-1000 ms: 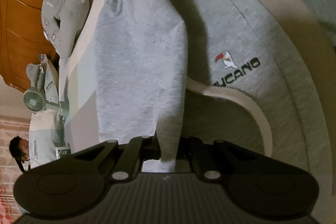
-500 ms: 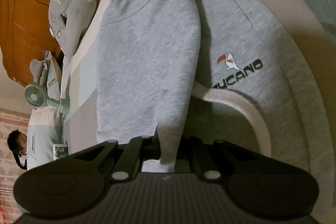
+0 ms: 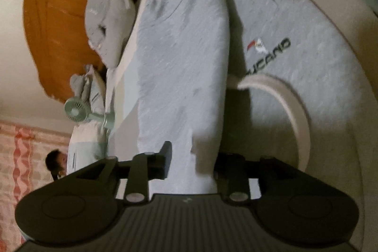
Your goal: Fold clothes
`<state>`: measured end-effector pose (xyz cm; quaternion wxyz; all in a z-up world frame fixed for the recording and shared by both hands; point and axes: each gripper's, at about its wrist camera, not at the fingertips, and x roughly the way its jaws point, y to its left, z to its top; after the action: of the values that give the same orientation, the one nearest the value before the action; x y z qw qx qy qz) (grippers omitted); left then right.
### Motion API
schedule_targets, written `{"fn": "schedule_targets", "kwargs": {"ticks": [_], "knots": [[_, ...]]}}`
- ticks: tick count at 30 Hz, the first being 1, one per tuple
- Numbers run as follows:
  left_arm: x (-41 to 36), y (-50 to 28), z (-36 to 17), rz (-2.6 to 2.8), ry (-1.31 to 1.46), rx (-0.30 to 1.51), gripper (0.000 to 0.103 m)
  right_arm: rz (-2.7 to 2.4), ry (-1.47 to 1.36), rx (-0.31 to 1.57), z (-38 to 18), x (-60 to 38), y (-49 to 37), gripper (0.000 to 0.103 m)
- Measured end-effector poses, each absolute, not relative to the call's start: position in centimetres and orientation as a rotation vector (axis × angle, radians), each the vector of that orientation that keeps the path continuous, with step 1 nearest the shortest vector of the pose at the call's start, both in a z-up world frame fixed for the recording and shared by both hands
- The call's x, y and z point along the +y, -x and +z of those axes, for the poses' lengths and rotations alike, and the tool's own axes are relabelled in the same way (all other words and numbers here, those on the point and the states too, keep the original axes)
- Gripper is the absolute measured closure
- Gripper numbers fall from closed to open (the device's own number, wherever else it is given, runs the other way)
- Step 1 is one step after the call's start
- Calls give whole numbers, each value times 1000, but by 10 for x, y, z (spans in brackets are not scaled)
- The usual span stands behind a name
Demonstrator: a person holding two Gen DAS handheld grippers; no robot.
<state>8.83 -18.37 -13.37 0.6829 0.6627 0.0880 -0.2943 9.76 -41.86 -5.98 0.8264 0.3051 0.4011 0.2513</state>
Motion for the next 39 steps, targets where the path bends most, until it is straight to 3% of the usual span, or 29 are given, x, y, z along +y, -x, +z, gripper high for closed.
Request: {"fn": "schedule_targets", "kwargs": {"ticks": [4,11,15,24,32,33,34,36,38,39], "knots": [[-173,-90,-132,-625,-1467,204,62,413,-818,884,-88,-426,-101,21],[-159,-94,-132,-597,-1422,216,61,221,-1020,759,-99,-455,-95,21],[-158,-95,-133,-605,-1405,216,66,154,-1008,699,-100,-452,-96,20],[-153,-97,-134,-617,-1355,227,70,82,-1069,533,-109,-437,-100,7],[-154,-99,-136,-617,-1333,232,72,74,-1062,448,-107,-432,-105,9],[-154,-99,-136,-619,-1332,235,74,60,-1066,442,-111,-434,-106,12],[-154,-98,-137,-620,-1332,239,77,31,-1069,445,-116,-436,-107,25],[-156,-97,-139,-620,-1332,245,82,7,-1067,438,-123,-439,-103,33],[-157,-96,-142,-619,-1331,248,89,-10,-1064,429,-130,-442,-99,55],[-158,-94,-144,-618,-1333,249,94,-25,-1071,430,-136,-445,-97,79]]}}
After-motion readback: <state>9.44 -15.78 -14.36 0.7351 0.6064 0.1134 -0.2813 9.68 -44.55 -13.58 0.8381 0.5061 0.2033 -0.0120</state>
